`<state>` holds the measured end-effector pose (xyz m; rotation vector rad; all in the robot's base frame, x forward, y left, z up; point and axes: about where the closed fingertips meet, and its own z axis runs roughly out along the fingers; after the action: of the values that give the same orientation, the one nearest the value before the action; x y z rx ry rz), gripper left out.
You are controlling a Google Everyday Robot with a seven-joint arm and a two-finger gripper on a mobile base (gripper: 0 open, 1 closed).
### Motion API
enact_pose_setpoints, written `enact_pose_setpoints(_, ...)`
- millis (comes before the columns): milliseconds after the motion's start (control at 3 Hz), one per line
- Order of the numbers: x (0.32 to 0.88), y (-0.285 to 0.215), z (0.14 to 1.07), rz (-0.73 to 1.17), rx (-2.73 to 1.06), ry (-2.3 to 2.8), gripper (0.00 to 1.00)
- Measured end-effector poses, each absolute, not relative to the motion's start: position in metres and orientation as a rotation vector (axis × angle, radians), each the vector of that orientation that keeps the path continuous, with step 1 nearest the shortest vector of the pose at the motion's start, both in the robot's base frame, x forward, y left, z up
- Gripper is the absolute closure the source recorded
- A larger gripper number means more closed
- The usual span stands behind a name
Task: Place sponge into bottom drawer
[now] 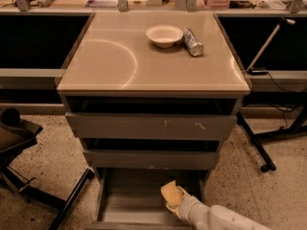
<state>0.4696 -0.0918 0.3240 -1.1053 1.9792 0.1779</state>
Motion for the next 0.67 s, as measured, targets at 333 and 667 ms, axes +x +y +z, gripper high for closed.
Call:
enact_pose_setpoints(333, 0.470, -0.092, 0.324, 0.178, -1.105, 1.979, 1.00)
enact_pose_setpoints(667, 0.482, -0.093, 0.281, 0.130, -1.104, 2.016, 1.00)
